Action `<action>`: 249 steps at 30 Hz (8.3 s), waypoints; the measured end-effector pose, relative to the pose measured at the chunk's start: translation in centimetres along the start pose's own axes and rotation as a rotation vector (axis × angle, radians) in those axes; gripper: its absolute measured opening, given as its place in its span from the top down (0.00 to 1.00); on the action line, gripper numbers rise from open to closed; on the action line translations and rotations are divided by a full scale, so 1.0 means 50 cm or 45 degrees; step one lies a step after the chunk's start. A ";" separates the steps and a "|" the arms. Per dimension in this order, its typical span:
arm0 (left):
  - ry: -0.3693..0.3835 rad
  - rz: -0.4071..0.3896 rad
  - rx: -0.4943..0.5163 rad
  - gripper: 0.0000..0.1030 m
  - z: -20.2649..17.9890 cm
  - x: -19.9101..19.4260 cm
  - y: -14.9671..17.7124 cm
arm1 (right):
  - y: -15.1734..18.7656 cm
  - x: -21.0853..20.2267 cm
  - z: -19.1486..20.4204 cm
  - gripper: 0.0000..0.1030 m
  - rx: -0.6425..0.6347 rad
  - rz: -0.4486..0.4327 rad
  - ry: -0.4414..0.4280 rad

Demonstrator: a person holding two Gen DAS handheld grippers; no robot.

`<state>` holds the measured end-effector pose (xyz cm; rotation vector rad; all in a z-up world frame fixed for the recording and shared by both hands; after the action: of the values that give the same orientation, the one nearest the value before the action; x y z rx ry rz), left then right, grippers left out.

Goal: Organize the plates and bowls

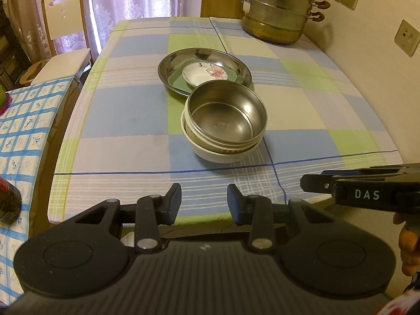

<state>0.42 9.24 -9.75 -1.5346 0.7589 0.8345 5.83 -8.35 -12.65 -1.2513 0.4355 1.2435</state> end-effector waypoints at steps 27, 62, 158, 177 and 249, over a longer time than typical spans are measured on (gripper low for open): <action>-0.034 -0.094 -0.139 0.67 0.048 0.113 -0.150 | -0.161 0.114 -0.028 0.66 0.024 -0.140 -0.163; 0.028 0.096 -0.181 0.90 0.050 0.196 -0.182 | -0.236 0.173 -0.043 0.89 0.226 0.161 -0.163; -0.122 0.194 -0.368 0.81 0.040 0.236 -0.167 | -0.238 0.245 -0.025 0.80 -0.239 0.374 -0.175; -0.029 0.234 -0.293 0.81 0.048 0.236 -0.177 | -0.246 0.235 -0.023 0.82 -0.155 0.368 -0.108; 0.097 0.349 -0.252 0.81 0.106 0.420 -0.499 | -0.559 0.361 -0.053 0.84 -0.060 0.447 0.038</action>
<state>32.12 17.16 -14.68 -1.6671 0.9811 1.0847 37.30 2.45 -15.37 -1.2701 0.6720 1.5383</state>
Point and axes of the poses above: each gripper's, at about its wrist camera, not at the fingertips, and x roughly the way its jaws point, z to its left, y to its underside, the point moved 8 cm from there along x, roughly the way its jaws point, and after that the axes turned 3 degrees about z, right-handed, at the moved point
